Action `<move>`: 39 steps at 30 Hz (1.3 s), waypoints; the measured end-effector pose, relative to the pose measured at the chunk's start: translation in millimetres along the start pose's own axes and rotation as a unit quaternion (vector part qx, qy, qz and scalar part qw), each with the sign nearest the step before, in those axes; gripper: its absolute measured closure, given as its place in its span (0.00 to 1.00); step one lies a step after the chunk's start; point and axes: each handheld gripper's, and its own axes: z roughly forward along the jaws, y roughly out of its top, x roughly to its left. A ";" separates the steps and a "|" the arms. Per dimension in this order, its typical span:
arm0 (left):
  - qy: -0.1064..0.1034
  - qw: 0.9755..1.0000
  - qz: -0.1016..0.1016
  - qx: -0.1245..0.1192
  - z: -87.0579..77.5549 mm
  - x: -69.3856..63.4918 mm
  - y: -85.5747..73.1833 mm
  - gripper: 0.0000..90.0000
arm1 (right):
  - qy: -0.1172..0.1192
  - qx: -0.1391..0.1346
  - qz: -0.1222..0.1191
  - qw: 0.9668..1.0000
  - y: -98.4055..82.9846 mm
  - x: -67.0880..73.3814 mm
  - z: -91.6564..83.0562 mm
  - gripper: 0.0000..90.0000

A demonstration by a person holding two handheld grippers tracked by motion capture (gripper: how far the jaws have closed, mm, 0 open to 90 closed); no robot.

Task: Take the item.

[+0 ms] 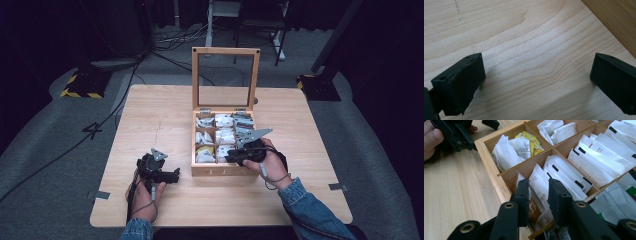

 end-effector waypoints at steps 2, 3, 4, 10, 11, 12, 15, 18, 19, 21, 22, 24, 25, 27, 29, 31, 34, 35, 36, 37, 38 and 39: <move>0.000 1.000 0.001 0.000 0.0 0.1 0.0 0.00 | 0.001 0.012 -0.001 1.000 1.8 0.0 1.4 0.83; 0.000 1.000 0.001 -0.001 0.0 0.1 0.0 0.00 | 0.001 0.015 -0.001 1.000 1.8 0.2 2.7 0.85; 0.000 1.000 0.001 0.000 0.0 0.1 0.0 0.00 | 0.001 0.017 -0.001 1.000 1.7 0.7 4.0 0.86; 0.000 1.000 0.001 0.000 0.0 0.1 0.0 0.00 | -0.003 0.020 -0.006 1.000 -0.3 2.9 7.7 0.94; 0.000 1.000 0.001 0.000 0.0 0.1 0.0 0.00 | -0.004 0.021 -0.012 1.000 -0.5 3.4 7.5 0.96; 0.000 1.000 0.001 -0.001 0.0 0.2 0.1 0.00 | -0.007 0.022 -0.016 1.000 -0.5 3.7 6.8 0.98; 0.001 1.000 0.001 -0.001 0.1 0.2 0.1 0.00 | -0.009 0.016 -0.014 1.000 -0.9 3.9 4.9 1.00; 0.000 1.000 0.001 0.000 0.0 0.2 0.1 0.00 | -0.008 0.000 -0.012 1.000 -0.5 3.4 -0.6 1.00; 0.000 1.000 0.001 0.000 0.0 0.2 0.1 0.00 | -0.008 0.000 -0.012 1.000 -0.5 3.4 -0.6 1.00; 0.000 1.000 0.001 0.000 0.0 0.1 0.1 0.00 | -0.010 -0.009 -0.014 1.000 0.5 3.4 -5.0 1.00; 0.000 1.000 0.001 0.000 0.0 0.1 0.1 0.00 | -0.012 -0.014 -0.015 1.000 1.1 3.3 -7.9 1.00; 0.000 1.000 0.000 0.001 -0.1 0.0 0.1 0.00 | -0.013 -0.034 -0.019 0.999 3.3 2.1 -17.7 1.00; 0.000 1.000 0.001 0.000 -0.1 0.1 0.1 0.00 | -0.013 -0.043 -0.022 0.999 3.9 1.2 -21.4 1.00; 0.000 1.000 0.001 0.000 0.0 0.1 0.1 0.00 | -0.018 -0.057 -0.020 0.998 4.5 -0.7 -29.1 1.00; 0.000 1.000 0.000 0.001 -0.1 0.0 0.1 0.00 | -0.019 -0.066 -0.018 0.997 4.7 -1.5 -32.9 1.00; 0.000 1.000 0.001 0.000 0.0 0.1 0.1 0.00 | -0.023 -0.085 -0.017 0.996 6.1 -2.3 -43.1 1.00; 0.000 1.000 0.001 0.000 0.1 0.1 0.2 0.00 | -0.025 -0.105 -0.016 0.994 8.2 -2.1 -52.9 1.00; 0.000 1.000 0.001 0.000 0.1 0.1 0.2 0.00 | -0.025 -0.105 -0.016 0.994 8.2 -2.1 -52.9 1.00; 0.000 1.000 0.001 0.000 0.1 0.2 0.3 0.00 | -0.025 -0.117 -0.014 0.993 9.6 -1.5 -60.2 1.00; 0.000 1.000 0.001 0.000 0.1 0.2 0.3 0.00 | -0.025 -0.117 -0.014 0.993 9.6 -1.5 -60.2 1.00; 0.000 1.000 0.001 0.001 0.1 0.2 0.3 0.00 | -0.027 -0.126 -0.012 0.992 11.0 -1.3 -68.2 1.00; 0.000 1.000 0.001 0.001 0.1 0.2 0.3 0.00 | -0.027 -0.126 -0.012 0.992 11.0 -1.3 -68.2 1.00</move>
